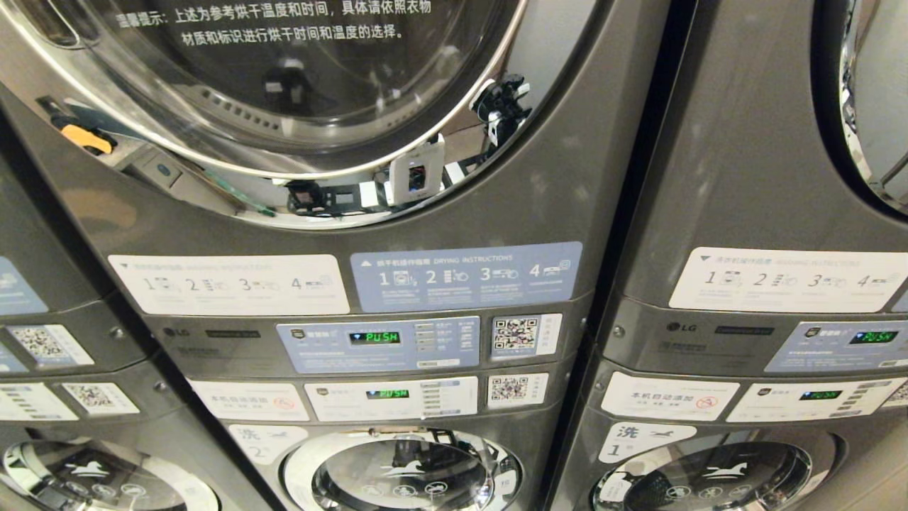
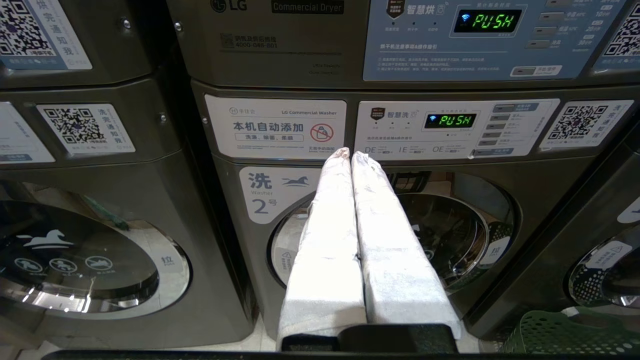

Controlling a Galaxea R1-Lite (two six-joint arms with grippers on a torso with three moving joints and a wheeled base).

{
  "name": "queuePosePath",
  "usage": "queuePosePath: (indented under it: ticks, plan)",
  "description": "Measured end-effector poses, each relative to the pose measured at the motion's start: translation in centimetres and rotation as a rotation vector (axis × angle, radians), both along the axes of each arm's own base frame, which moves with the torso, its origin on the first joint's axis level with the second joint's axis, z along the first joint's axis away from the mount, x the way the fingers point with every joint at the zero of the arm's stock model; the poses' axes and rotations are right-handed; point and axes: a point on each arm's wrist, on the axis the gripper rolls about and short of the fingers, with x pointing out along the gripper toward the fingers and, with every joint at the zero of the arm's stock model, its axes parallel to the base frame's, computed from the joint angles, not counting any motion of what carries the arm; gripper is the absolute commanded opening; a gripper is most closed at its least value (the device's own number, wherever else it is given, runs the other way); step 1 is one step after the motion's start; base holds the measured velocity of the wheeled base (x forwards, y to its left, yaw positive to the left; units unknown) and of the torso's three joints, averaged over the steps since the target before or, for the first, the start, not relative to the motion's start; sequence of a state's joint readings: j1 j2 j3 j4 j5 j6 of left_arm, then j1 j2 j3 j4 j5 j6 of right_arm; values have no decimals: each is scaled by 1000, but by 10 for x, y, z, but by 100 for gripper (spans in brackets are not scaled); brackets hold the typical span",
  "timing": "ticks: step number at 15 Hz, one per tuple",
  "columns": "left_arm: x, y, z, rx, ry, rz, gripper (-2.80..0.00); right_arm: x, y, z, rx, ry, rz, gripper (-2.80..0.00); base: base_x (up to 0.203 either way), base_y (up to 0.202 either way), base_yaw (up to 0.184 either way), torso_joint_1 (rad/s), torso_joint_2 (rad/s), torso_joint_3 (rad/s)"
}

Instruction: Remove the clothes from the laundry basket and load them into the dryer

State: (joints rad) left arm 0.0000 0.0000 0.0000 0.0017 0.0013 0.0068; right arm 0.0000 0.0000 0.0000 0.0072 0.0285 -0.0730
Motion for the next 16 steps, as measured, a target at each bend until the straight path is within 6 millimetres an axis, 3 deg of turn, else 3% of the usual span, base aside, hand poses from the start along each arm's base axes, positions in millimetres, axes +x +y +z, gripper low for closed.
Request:
queuePosePath:
  ticks: [16]
  plan:
    - [0, 0, 0, -2, 0, 0, -280, 0, 0, 0, 49, -1, -8, -280, 0, 0, 0, 0, 0, 0]
